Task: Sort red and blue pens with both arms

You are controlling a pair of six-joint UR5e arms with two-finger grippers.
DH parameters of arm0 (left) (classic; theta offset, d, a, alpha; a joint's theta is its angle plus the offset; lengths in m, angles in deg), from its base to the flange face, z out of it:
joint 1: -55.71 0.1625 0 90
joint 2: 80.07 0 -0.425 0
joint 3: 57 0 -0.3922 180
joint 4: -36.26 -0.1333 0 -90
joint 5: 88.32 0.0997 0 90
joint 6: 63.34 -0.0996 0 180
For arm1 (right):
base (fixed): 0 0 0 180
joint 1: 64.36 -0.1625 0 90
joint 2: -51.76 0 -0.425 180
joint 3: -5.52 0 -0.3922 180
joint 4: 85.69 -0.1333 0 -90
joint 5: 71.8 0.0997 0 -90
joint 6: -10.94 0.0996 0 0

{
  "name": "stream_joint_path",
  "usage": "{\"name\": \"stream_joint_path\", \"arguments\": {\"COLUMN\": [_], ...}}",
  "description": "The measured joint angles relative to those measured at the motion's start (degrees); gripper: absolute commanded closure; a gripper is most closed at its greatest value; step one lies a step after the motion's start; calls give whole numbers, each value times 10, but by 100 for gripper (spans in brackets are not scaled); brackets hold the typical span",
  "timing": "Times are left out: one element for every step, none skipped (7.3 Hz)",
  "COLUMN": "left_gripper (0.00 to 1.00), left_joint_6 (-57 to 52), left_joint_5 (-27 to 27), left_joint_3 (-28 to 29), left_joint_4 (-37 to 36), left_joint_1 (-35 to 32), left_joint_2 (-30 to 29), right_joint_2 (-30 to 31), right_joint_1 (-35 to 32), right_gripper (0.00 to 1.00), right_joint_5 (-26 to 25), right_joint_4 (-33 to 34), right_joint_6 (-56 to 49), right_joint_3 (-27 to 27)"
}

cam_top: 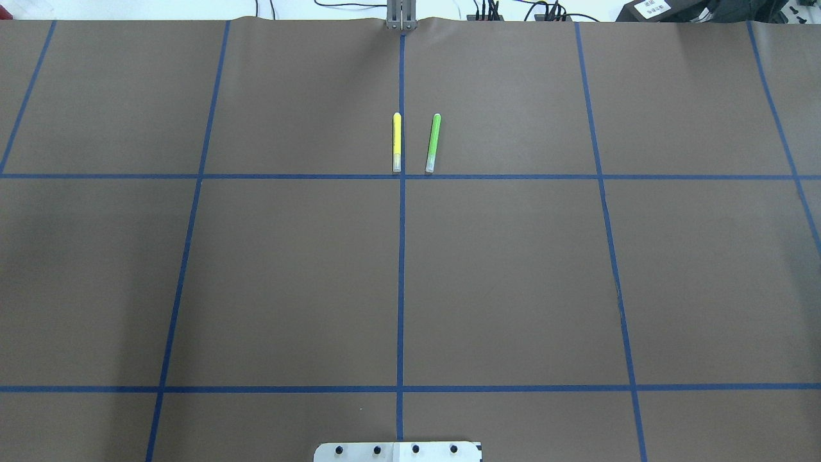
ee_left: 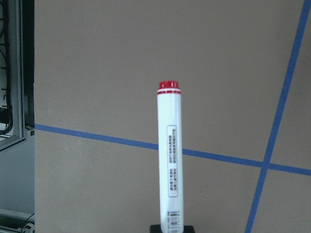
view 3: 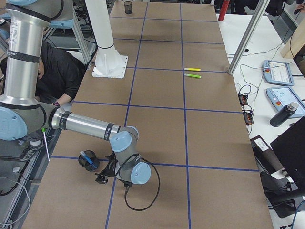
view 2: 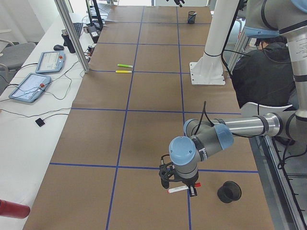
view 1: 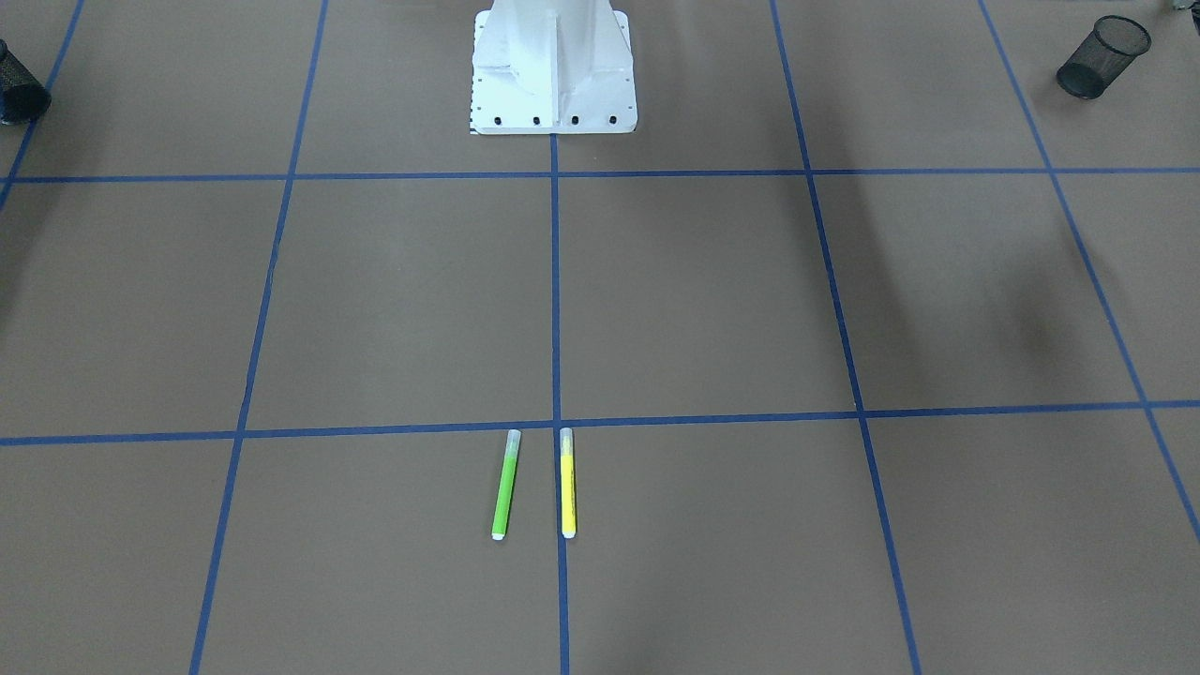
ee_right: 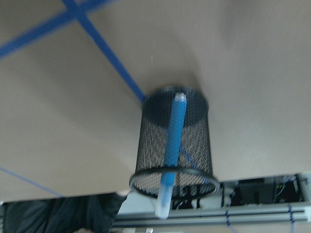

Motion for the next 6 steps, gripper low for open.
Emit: {"name": "stream_joint_path", "arguments": {"left_gripper": [100,100,100,100,100,100], "left_joint_6": [1,3,4,3,-1,-4], "left_joint_5": [0,0,-1,-1,-1,-2], "left_joint_3": [1,4,12,18,15,7], "left_joint_4": [-1,-1,-5,-29,-80,-134], "left_joint_1": [0,-3,-9,-18,-33,-58], "left_joint_2": [1,2,4,8,12,17], "right_joint_2": [-13,-23,-37,-62,-95,-122], "right_joint_1": [-4,-6,-6,-6,-6,-4], "right_gripper": [0,0,0,0,0,0], "right_joint_5": [-21,-30,-32,-33,-31,-21], "right_joint_4": [-76,-149,-212,-259,-283,-303], "right_joint_6": [68,137,207,276,331,360], "right_joint_3": [0,-1,-1,-1,-7,-20]}}
